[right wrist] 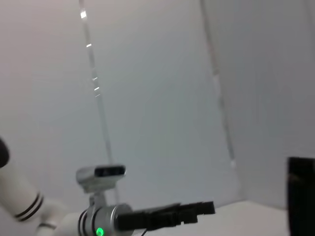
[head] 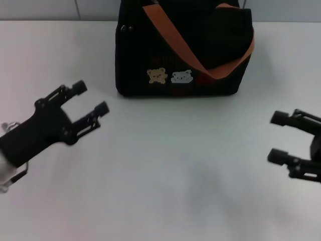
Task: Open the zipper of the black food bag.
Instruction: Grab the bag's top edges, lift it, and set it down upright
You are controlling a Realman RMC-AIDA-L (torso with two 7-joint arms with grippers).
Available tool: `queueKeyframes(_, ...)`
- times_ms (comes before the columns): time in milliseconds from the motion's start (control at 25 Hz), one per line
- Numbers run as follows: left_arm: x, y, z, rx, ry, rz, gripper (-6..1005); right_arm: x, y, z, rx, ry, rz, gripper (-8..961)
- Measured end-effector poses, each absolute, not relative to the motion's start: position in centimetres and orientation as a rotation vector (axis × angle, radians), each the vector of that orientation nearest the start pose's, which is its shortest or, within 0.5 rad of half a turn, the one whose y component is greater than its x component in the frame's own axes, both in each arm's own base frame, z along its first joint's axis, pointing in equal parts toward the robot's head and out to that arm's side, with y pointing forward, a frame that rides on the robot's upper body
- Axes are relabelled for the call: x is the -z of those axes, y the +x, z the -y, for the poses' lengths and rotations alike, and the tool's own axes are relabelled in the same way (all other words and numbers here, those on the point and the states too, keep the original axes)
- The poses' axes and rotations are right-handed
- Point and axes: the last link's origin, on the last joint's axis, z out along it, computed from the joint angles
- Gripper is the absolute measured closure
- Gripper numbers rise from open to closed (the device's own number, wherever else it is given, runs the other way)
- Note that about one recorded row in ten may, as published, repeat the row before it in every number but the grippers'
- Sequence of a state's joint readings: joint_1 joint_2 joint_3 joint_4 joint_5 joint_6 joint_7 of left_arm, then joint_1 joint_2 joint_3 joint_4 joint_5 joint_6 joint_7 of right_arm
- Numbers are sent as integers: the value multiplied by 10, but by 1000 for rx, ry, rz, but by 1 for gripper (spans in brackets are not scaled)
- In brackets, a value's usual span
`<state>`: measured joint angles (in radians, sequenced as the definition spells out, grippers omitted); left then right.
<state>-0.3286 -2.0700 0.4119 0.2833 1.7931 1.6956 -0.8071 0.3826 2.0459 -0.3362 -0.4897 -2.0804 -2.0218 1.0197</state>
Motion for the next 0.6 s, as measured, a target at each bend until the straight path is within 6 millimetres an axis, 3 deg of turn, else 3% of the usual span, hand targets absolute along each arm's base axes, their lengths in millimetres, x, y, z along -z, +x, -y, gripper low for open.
queueKeyframes(240, 30, -301, -297, 1030, -2129, 596, 257, -35, 300, -229, -1203, -2553, -443, 140)
queueKeyframes(400, 38, -296, -313, 987, -2083, 604, 262, -32, 300, -227, -1215, -2547, -456, 140)
queueKeyframes(440, 43, -290, -327, 962, -2054, 625, 264, -32, 300, -227, -1218, -2546, -458, 140)
queueKeyframes(560, 44, -289, -329, 958, -2052, 627, 268, -31, 300, -227, -1223, -2545, -462, 140)
queueKeyframes(600, 47, -284, -342, 928, -2031, 640, 269, -31, 300, -226, -1225, -2545, -464, 140)
